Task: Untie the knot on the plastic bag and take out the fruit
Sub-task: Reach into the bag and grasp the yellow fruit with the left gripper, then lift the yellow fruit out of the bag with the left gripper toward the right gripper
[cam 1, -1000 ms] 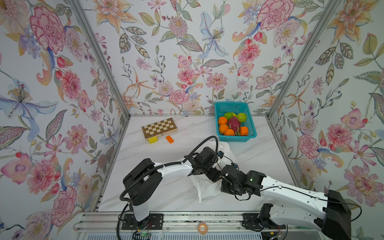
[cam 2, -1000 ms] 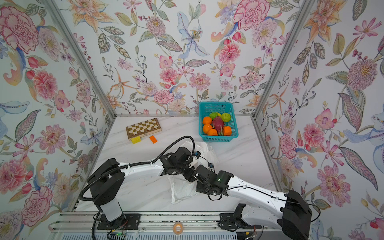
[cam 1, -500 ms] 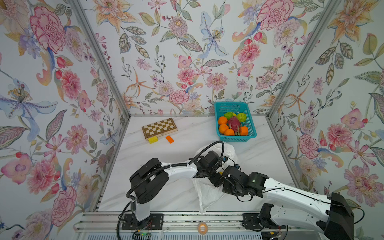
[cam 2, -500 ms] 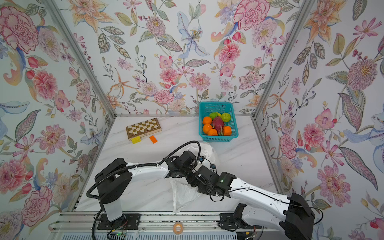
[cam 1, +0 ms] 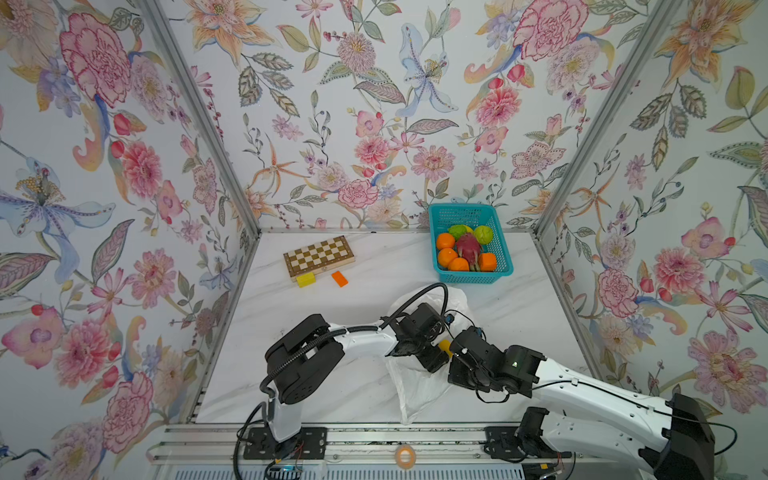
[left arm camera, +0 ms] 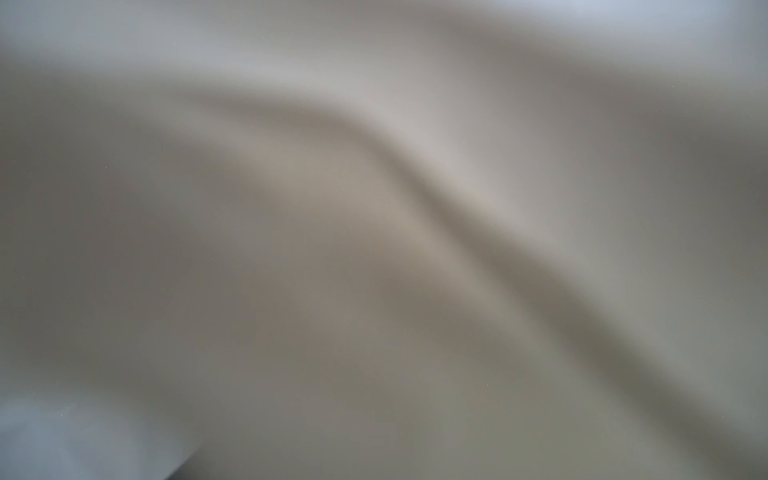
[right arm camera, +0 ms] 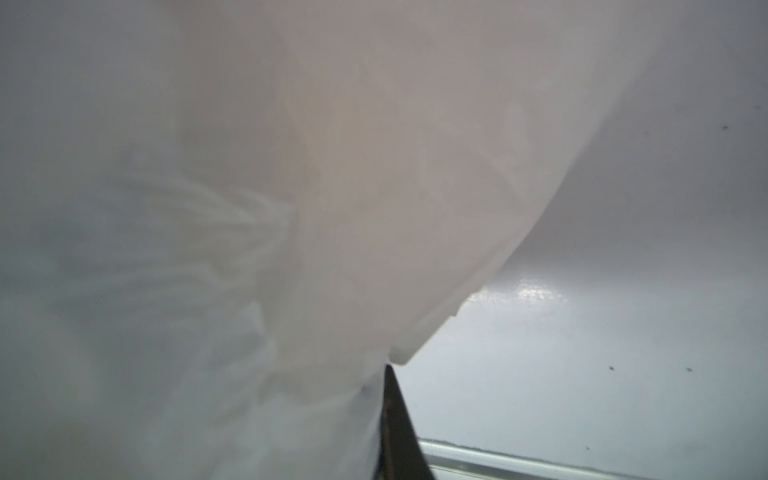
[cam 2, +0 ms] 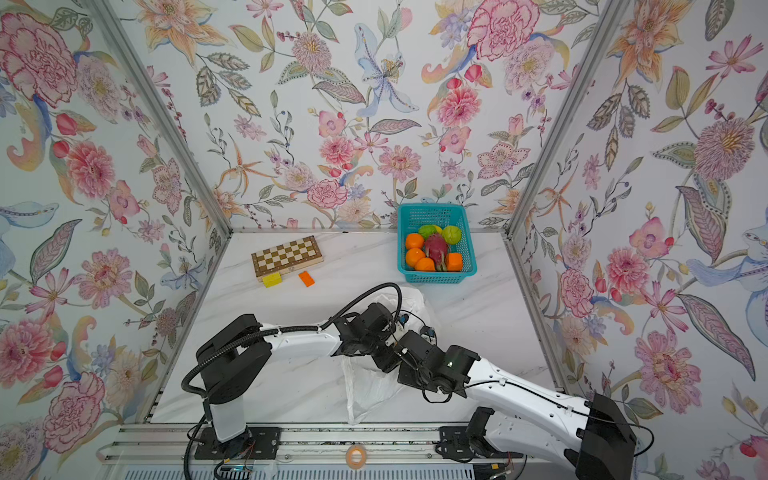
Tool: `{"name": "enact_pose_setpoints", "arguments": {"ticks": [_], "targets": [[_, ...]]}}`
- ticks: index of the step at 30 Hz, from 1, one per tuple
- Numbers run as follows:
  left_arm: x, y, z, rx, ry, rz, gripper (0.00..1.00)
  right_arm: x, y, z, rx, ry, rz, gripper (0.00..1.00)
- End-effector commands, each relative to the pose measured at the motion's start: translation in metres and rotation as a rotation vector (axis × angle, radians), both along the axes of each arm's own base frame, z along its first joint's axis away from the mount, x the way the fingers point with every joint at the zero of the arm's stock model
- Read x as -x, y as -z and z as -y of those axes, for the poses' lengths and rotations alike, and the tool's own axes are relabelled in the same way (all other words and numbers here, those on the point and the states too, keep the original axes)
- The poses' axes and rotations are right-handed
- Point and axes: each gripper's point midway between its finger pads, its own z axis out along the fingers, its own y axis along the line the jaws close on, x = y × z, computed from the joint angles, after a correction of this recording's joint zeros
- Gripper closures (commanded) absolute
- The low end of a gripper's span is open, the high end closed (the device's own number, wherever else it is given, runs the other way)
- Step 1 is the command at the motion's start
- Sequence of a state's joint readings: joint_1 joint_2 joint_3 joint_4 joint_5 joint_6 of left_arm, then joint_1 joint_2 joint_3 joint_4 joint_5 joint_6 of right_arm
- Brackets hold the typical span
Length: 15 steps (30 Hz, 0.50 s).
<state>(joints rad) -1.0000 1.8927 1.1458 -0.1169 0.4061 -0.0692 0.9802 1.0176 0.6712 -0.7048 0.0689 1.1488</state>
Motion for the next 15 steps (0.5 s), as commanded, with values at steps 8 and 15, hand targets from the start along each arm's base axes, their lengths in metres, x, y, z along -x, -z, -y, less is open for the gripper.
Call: {"name": "enact_pose_setpoints", "arguments": {"ticks": [8, 15], "targets": [[-0.016, -0.047, -0.009, 0.166, -0.079, 0.129, 0.43, -0.017, -0.015, 0.016, -0.032, 0.078, 0.052, 0.42], [-0.023, -0.058, -0.014, 0.2, -0.101, 0.163, 0.43, -0.051, -0.049, 0.035, -0.082, 0.178, 0.136, 0.11]]}}
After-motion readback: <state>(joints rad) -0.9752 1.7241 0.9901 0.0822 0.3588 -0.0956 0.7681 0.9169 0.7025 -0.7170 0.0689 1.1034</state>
